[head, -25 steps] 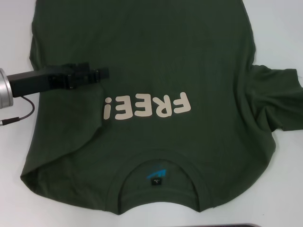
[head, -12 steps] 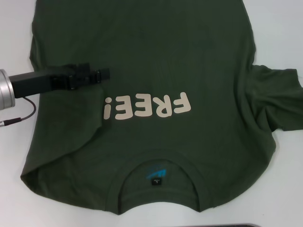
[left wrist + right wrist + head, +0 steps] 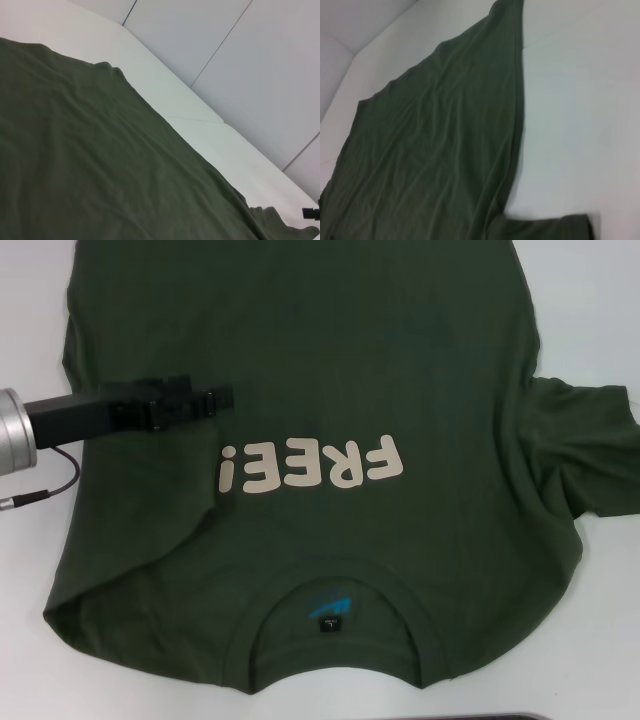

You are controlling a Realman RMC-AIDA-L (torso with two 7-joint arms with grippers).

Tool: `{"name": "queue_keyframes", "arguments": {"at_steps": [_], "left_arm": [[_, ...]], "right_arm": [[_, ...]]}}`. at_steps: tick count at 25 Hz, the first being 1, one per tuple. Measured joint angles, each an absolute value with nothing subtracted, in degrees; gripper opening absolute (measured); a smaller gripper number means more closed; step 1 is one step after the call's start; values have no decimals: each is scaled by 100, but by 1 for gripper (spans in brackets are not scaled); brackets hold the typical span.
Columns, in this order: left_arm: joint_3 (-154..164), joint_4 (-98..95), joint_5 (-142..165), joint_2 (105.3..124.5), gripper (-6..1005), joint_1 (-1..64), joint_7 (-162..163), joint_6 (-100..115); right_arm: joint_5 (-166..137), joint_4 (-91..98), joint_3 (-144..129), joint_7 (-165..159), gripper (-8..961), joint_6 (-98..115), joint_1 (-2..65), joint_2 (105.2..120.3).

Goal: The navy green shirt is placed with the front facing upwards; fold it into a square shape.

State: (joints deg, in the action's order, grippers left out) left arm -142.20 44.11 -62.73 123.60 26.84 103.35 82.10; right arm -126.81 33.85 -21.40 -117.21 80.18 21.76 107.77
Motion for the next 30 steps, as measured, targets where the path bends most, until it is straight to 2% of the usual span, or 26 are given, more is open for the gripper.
{"name": "queue_keyframes", "arguments": {"at_steps": [30], "left_arm": [[-14221, 4385, -6276, 12366, 887, 2697, 10336, 8121]], "right_arm": [[-12861, 3339, -2126, -11726, 896, 8198, 2061, 10917]]}}
